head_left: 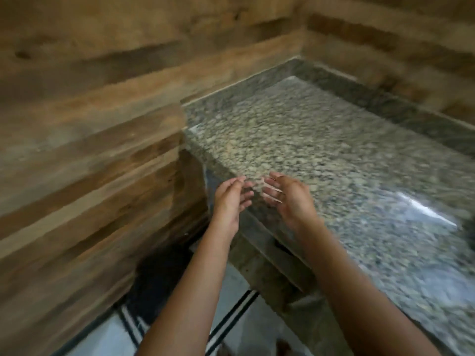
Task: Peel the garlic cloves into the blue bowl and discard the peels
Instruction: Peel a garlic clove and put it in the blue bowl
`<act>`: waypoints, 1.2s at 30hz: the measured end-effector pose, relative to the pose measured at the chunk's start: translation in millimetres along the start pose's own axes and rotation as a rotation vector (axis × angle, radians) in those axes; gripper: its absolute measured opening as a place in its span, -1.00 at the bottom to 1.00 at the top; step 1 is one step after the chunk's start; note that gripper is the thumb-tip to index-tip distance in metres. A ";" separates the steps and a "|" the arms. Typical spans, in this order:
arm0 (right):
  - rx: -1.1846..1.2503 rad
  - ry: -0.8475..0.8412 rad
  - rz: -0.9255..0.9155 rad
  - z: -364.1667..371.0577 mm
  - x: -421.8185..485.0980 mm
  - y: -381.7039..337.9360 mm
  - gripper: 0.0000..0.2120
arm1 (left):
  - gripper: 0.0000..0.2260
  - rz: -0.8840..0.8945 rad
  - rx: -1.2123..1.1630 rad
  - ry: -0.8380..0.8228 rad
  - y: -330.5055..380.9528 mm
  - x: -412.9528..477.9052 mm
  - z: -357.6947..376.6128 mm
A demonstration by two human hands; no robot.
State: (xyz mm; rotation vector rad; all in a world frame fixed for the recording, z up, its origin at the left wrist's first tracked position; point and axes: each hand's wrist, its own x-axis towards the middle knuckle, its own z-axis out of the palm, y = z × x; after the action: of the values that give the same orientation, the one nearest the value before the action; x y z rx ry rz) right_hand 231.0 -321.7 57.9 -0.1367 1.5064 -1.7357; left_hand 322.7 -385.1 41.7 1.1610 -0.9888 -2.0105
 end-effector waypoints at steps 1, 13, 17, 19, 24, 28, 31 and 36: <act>0.021 0.047 -0.030 -19.4 -3.5 -13.6 -0.82 | -0.90 -0.007 0.026 -0.059 -3.2 -3.8 22.6; 0.172 0.497 -0.209 -294.7 -73.6 -86.3 -0.88 | -0.86 -0.142 0.290 -0.652 -116.3 -106.8 270.9; 0.104 0.592 -0.225 -373.9 -85.9 -85.9 -0.88 | -0.88 -0.176 0.412 -0.754 -161.3 -135.5 316.1; 0.021 0.688 -0.225 -412.3 -88.8 -83.7 -0.89 | -0.87 -0.186 0.469 -0.751 -181.9 -143.5 333.5; -0.255 0.912 -0.149 -495.5 -76.2 -71.9 -0.90 | -0.87 -0.200 0.516 -0.696 -223.5 -150.2 362.6; -0.492 0.982 -0.121 -528.7 -62.9 -74.8 -0.88 | -0.85 -0.217 0.538 -0.665 -245.1 -151.9 376.1; -0.635 0.972 -0.076 -537.8 -55.2 -73.9 -0.84 | -0.86 -0.214 0.555 -0.641 -253.5 -150.8 381.2; -0.733 0.953 -0.065 -544.4 -48.0 -68.8 -0.92 | -0.88 -0.210 0.573 -0.619 -260.8 -145.1 387.6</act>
State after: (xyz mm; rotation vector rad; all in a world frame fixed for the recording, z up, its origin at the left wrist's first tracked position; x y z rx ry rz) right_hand -77.0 129.0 -15.1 0.3248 2.8109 -1.2288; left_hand 4.2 -14.4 18.6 0.9392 -1.9143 -2.4010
